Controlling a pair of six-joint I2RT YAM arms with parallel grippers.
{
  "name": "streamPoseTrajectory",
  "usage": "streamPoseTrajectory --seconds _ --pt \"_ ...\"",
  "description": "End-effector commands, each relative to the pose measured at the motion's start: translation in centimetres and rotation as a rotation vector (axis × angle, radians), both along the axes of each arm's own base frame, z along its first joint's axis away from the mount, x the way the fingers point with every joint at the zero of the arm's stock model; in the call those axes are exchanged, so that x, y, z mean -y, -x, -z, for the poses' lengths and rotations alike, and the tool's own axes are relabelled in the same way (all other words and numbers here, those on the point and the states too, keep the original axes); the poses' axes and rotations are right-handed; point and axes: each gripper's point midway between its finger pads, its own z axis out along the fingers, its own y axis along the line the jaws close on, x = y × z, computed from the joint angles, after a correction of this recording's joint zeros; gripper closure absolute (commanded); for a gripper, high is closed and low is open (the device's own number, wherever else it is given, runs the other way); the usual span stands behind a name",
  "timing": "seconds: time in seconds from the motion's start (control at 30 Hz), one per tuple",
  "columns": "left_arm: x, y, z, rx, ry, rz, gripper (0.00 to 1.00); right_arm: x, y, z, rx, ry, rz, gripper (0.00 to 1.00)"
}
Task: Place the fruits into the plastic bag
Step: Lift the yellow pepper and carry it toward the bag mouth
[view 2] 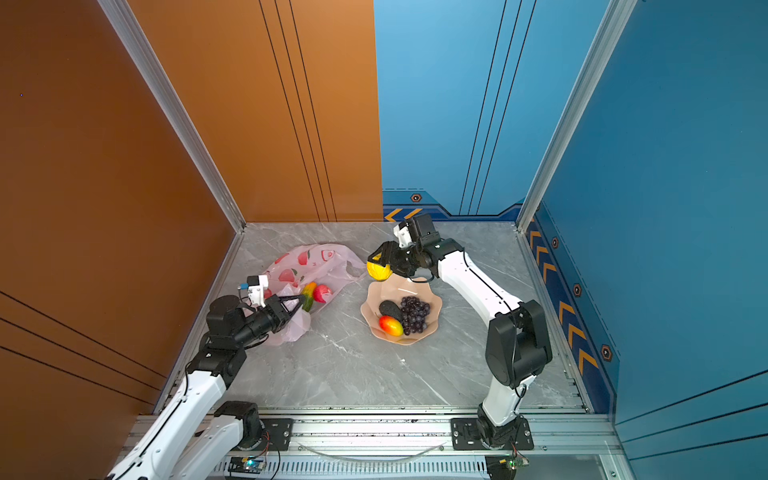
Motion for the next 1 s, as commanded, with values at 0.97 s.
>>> streamPoseTrajectory --seconds 0.97 --pt "-0.2 1.3 -3.5 0.089 -0.027 -0.012 1.0 -14.8 3.3 -0.7 -0.129 -0.435 -0.214 0.39"
